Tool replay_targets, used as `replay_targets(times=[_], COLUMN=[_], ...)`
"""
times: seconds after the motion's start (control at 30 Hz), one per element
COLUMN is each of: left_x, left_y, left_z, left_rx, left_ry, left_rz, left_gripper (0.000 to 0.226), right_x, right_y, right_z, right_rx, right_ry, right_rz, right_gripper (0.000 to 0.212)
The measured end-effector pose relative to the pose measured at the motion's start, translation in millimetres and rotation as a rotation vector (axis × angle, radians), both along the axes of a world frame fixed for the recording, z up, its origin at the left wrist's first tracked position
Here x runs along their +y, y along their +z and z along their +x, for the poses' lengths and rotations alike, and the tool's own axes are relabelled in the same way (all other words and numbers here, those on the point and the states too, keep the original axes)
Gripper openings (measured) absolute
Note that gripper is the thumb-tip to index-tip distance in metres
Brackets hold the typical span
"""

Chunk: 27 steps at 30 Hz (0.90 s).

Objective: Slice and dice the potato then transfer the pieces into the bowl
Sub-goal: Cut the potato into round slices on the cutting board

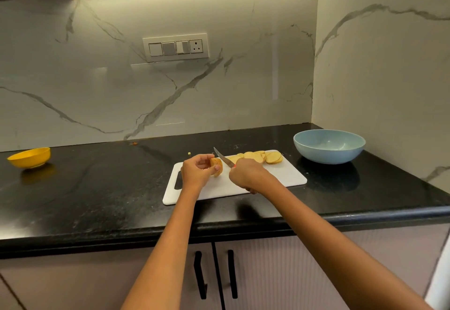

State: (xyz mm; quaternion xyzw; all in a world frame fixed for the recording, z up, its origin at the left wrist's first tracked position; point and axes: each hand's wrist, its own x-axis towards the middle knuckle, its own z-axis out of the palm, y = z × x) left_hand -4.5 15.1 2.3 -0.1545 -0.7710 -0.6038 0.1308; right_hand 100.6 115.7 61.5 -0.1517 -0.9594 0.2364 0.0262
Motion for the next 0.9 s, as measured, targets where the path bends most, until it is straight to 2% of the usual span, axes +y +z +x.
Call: replay_targets(times=[0.9], left_x=[0.6], left_y=[-0.7], left_z=[-0.7], left_rx=[0.016], left_ry=[-0.014], left_rz=[-0.008], left_gripper=[0.036], right_x=[-7.5], right_y=[-2.2], right_z=[-1.1], right_rx=[0.024], right_ry=[-0.001], right_rz=[0.055], right_gripper=[0.032])
